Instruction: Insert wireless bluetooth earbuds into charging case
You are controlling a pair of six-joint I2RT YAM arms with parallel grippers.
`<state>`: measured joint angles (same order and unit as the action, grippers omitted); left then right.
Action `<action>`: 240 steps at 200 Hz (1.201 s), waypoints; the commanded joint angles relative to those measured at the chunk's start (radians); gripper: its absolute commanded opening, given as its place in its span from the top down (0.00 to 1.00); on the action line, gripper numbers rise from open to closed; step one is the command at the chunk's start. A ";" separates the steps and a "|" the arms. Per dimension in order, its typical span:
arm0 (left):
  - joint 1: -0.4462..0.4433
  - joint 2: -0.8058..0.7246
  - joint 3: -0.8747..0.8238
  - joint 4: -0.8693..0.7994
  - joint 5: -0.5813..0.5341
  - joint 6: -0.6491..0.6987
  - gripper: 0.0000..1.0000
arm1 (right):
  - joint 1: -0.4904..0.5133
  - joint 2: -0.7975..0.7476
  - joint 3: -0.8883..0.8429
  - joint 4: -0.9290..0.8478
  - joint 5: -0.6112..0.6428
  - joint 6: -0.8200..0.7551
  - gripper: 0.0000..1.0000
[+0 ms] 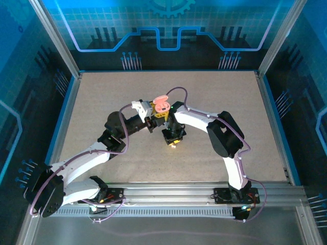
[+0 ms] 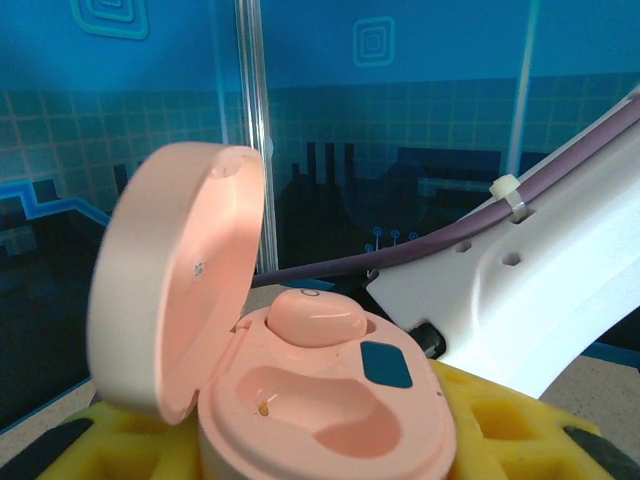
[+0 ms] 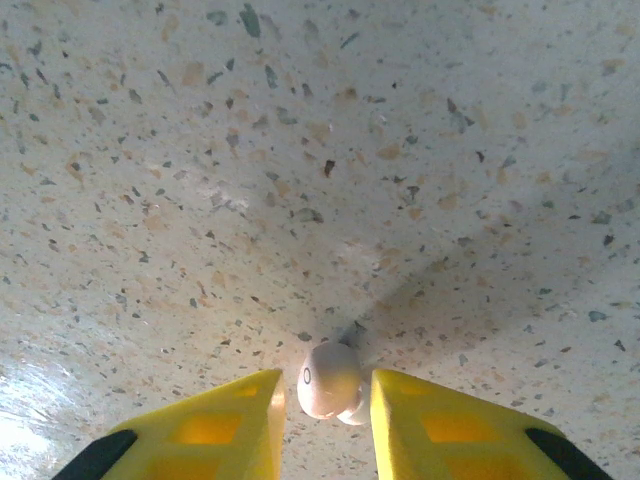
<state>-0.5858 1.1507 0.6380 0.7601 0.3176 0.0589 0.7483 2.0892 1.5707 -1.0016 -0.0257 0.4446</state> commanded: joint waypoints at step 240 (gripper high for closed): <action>-0.003 -0.002 -0.004 0.025 -0.020 0.007 0.68 | -0.126 -0.312 -0.199 0.163 -0.145 -0.003 0.83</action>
<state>-0.5858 1.1511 0.6380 0.7605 0.3172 0.0589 0.6922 1.9053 1.4235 -0.8997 -0.0910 0.4374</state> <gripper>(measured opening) 0.390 0.173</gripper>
